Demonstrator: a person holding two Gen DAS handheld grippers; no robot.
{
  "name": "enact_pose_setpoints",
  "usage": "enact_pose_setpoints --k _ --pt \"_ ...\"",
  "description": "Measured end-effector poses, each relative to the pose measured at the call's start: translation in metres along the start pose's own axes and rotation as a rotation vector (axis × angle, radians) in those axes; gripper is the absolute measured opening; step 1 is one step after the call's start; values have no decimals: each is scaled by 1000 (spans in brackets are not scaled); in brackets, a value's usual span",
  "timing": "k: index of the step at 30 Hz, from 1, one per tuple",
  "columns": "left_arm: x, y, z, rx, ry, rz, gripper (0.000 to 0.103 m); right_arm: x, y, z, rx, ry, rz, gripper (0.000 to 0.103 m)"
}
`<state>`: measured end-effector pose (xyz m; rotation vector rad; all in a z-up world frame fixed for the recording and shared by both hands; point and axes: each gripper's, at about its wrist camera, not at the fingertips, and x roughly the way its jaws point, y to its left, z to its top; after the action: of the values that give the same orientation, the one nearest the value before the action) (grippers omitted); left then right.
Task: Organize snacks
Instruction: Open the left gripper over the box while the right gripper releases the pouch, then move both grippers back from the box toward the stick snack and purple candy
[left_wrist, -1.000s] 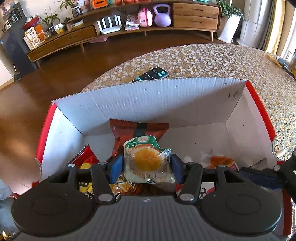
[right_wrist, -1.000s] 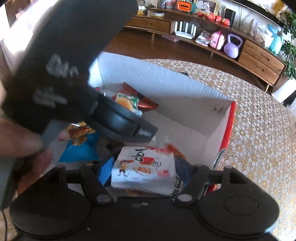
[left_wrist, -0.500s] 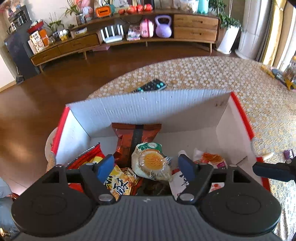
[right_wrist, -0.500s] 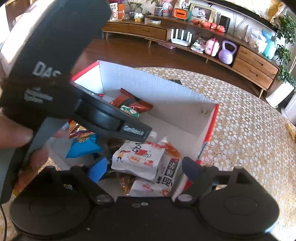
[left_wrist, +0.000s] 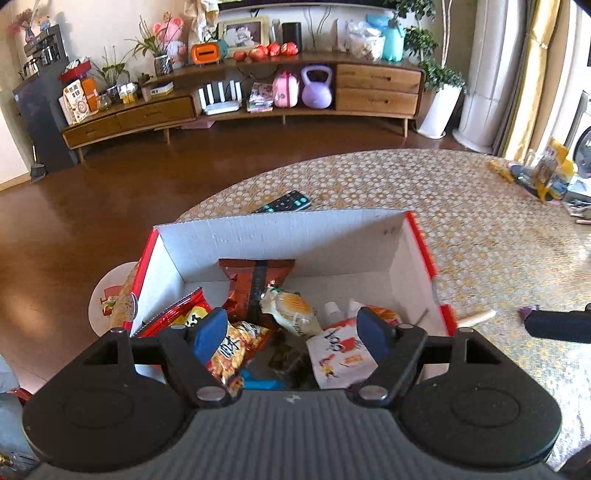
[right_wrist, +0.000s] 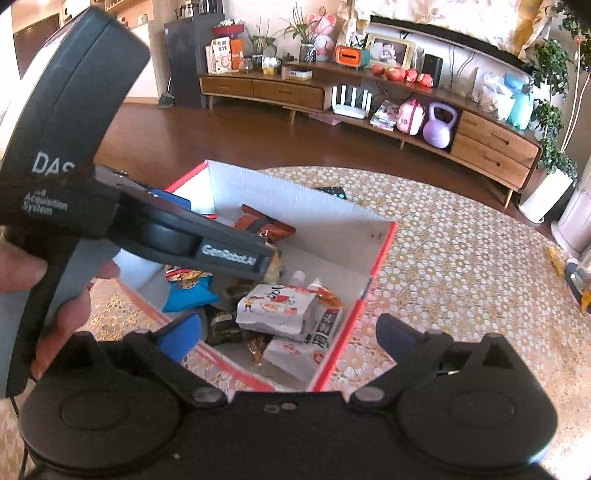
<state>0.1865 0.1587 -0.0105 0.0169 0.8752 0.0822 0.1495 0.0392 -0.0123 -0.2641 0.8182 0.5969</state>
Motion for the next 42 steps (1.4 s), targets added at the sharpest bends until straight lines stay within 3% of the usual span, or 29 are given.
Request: enact_pose_setpoints --k 11,21,33,39,42 --pt "-41 -34 -17 32 -47 -81 77 -57 -34 -28 61 -59 -44 102" --pt "-58 -90 -26 99 -59 -173 77 -93 -96 -68 116 -66 -113 103" --pt "-17 -172 -30 125 49 -231 77 -82 -161 -128 161 -25 -160 99" --pt "23 -200 -23 80 111 -221 77 -57 -186 -142 160 6 -148 87" --pt "45 -211 -16 129 131 -208 76 -43 -196 -144 162 13 -136 81"
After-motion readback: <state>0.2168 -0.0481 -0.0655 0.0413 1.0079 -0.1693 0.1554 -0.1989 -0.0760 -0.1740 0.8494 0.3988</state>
